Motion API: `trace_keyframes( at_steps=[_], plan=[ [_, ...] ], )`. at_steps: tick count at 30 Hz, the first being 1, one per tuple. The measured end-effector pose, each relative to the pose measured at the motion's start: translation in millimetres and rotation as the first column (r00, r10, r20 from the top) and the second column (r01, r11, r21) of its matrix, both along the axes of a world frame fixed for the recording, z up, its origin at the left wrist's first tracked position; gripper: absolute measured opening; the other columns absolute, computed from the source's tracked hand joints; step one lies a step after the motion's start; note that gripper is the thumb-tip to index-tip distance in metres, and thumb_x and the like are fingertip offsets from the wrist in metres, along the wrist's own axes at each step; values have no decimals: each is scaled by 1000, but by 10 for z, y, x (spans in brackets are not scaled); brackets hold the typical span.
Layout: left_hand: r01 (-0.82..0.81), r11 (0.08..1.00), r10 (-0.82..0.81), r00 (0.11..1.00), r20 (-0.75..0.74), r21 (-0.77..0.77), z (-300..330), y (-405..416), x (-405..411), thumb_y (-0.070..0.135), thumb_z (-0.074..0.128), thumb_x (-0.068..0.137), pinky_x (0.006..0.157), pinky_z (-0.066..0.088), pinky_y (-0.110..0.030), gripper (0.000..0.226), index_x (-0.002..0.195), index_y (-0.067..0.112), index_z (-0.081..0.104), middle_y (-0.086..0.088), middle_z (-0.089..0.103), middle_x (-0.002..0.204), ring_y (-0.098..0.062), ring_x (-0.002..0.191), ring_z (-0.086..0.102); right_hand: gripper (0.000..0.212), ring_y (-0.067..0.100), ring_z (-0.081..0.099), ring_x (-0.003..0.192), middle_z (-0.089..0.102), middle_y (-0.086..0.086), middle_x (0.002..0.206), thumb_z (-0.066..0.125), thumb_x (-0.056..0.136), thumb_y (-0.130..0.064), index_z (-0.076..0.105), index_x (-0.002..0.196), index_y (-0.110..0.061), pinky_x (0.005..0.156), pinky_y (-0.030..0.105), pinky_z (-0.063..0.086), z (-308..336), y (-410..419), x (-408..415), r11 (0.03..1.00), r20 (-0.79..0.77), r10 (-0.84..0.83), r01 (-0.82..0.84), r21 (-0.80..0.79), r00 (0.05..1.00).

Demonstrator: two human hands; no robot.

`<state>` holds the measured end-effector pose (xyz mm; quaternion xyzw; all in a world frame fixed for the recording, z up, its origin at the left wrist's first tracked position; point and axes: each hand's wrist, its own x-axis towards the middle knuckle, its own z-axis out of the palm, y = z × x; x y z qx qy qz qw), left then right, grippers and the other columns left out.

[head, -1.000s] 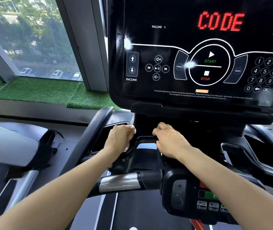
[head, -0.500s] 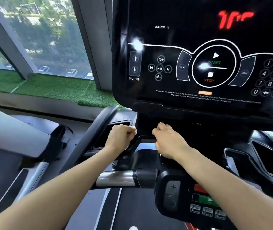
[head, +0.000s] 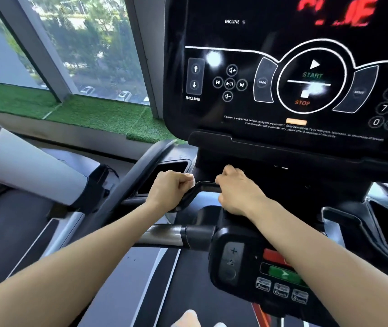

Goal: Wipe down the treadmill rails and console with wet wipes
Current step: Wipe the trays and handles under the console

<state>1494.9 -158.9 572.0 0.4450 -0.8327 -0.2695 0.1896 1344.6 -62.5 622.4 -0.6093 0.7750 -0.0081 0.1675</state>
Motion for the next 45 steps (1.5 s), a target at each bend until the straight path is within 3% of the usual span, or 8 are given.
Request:
trace_keyframes(
  at_steps=[5, 16, 24, 29, 34, 37, 42, 45],
  plan=[
    [39, 998, -40, 999, -22, -40, -56, 39, 81, 24, 62, 89, 63, 41, -20, 21, 72, 11, 66, -7, 56, 61, -6, 58, 30, 31, 25, 35, 116, 34, 7, 126, 47, 88, -5, 58, 117, -7, 94, 37, 44, 22, -4, 44, 1000, -39, 15, -15, 22, 999],
    [328, 932, -321, 945, 66, -156, -106, -141, 148, 28, 50, 91, 60, 45, -27, 21, 79, 12, 57, 1, 45, 76, -32, 69, 43, 28, 22, 38, 113, 37, 3, 122, 49, 89, -8, 60, 115, -10, 93, 37, 45, 11, 0, 14, 1000, -10, -16, 16, 20, 1000],
    [442, 887, -448, 894, -11, -133, -158, -362, 189, 38, 46, 93, 74, 54, -38, 36, 95, 8, 65, 4, 59, 99, -29, 82, 61, 29, 21, 43, 113, 44, 1, 121, 45, 92, -14, 56, 119, -13, 95, 36, 43, 62, -140, 141, 998, -80, 52, -50, 24, 995],
    [443, 886, -452, 891, -45, -134, -242, -632, 60, 22, 57, 94, 101, 44, -28, 27, 118, 13, 67, 3, 60, 128, -15, 122, 54, 25, 21, 44, 110, 44, 3, 121, 46, 94, -15, 54, 117, -12, 87, 31, 40, 53, -214, 279, 990, -166, 143, -141, 25, 976],
    [472, 877, -464, 881, 91, -96, -225, -913, -71, 47, 31, 94, 82, 47, -37, 52, 100, 7, 65, -9, 65, 104, -28, 94, 62, 21, 20, 45, 104, 45, 2, 118, 47, 93, -11, 55, 112, -12, 85, 30, 40, -6, -228, 299, 986, -205, 161, -166, -10, 965],
    [495, 855, -493, 868, 55, -158, -196, -1048, -196, 28, 47, 98, 78, 40, -24, 33, 96, 3, 69, -8, 69, 102, -25, 98, 62, 25, 19, 46, 103, 46, 0, 116, 48, 91, -9, 55, 114, -13, 88, 31, 43, -50, -239, 272, 982, -208, 176, -187, -33, 962],
    [501, 828, -497, 864, 83, -253, -253, -1006, -168, 36, 32, 95, 58, 46, -36, 45, 82, 7, 65, -3, 66, 83, -31, 74, 64, 27, 18, 46, 103, 46, -2, 117, 48, 90, -10, 54, 116, -15, 89, 32, 43, -64, -252, 264, 983, -221, 168, -180, -33, 961],
    [538, 803, -550, 834, 27, -257, -267, -850, 33, 26, 47, 97, 56, 47, -33, 24, 90, 11, 65, 3, 59, 87, -28, 74, 53, 29, 19, 46, 103, 44, -2, 119, 46, 91, -9, 52, 120, -14, 89, 33, 44, -70, -243, 285, 989, -198, 138, -147, -29, 970]
  ],
)
